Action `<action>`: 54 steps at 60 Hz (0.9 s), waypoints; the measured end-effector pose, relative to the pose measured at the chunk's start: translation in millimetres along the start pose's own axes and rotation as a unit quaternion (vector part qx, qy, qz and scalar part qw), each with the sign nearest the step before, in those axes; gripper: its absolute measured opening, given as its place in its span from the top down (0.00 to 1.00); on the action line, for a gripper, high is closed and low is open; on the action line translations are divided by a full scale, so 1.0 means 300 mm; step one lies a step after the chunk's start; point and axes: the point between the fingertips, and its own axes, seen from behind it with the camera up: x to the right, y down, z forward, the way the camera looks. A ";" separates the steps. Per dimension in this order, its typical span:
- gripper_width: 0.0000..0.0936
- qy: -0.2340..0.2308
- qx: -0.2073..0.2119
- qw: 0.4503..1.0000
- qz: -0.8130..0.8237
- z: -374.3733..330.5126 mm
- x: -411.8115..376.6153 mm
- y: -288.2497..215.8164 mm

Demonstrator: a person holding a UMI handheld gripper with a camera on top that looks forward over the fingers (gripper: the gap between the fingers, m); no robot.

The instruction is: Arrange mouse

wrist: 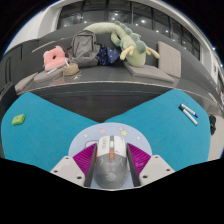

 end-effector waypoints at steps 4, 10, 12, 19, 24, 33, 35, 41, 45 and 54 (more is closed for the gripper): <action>0.13 0.009 -0.005 1.000 -0.006 -0.017 0.018 -0.002; 0.08 0.023 0.000 1.000 0.007 -0.107 0.040 -0.025; 0.09 0.024 0.012 1.000 0.014 -0.165 0.031 -0.038; 0.09 0.028 0.020 0.999 0.016 -0.419 0.014 -0.011; 0.09 0.017 0.006 1.000 0.023 -0.607 -0.031 0.072; 0.10 -0.009 -0.032 0.999 0.028 -0.878 -0.114 0.260; 0.10 -0.007 -0.039 0.999 0.023 -0.922 -0.118 0.300; 0.09 -0.002 -0.056 0.998 0.014 -1.025 -0.125 0.405; 0.09 -0.002 -0.064 0.998 0.012 -1.073 -0.126 0.451; 0.09 -0.001 -0.065 0.998 0.003 -1.122 -0.112 0.495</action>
